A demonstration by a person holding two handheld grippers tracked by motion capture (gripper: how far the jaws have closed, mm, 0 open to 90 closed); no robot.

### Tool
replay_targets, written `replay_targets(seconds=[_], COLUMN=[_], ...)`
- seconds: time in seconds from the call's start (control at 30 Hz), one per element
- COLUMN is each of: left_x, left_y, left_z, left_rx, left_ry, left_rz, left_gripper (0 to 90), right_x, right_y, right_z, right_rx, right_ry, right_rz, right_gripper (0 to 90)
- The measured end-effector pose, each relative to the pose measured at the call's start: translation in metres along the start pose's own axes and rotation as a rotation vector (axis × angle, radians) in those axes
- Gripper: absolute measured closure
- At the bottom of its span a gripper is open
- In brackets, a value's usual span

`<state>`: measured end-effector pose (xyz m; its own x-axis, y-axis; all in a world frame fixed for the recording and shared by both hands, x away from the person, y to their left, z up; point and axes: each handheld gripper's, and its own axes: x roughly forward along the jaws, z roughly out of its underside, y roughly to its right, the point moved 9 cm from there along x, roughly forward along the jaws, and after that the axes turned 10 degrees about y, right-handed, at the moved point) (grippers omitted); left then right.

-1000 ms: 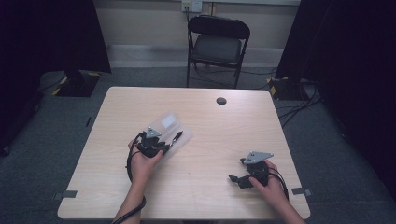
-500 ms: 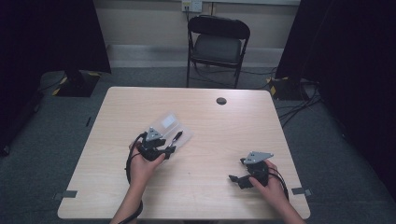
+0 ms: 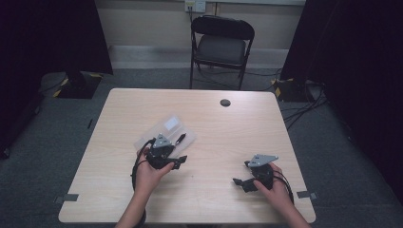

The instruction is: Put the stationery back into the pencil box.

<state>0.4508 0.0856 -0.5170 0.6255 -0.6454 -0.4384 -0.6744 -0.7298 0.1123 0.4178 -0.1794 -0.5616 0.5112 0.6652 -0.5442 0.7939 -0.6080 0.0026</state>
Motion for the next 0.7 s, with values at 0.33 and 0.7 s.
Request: replay_targets(seconds=[0.33, 0.7], left_x=[0.003, 0.006], left_y=[0.03, 0.053], left_z=[0.003, 0.017], left_rx=[0.034, 0.049], left_ry=[-0.01, -0.029], left_rz=[0.075, 0.126], left_gripper=[26.9, 25.1], right_x=[0.0, 0.0], right_y=[0.0, 0.0], right_z=[0.0, 0.0], right_rx=[0.0, 0.0], right_ry=[0.0, 0.0], right_rz=[0.0, 0.0], right_gripper=[12.5, 12.4])
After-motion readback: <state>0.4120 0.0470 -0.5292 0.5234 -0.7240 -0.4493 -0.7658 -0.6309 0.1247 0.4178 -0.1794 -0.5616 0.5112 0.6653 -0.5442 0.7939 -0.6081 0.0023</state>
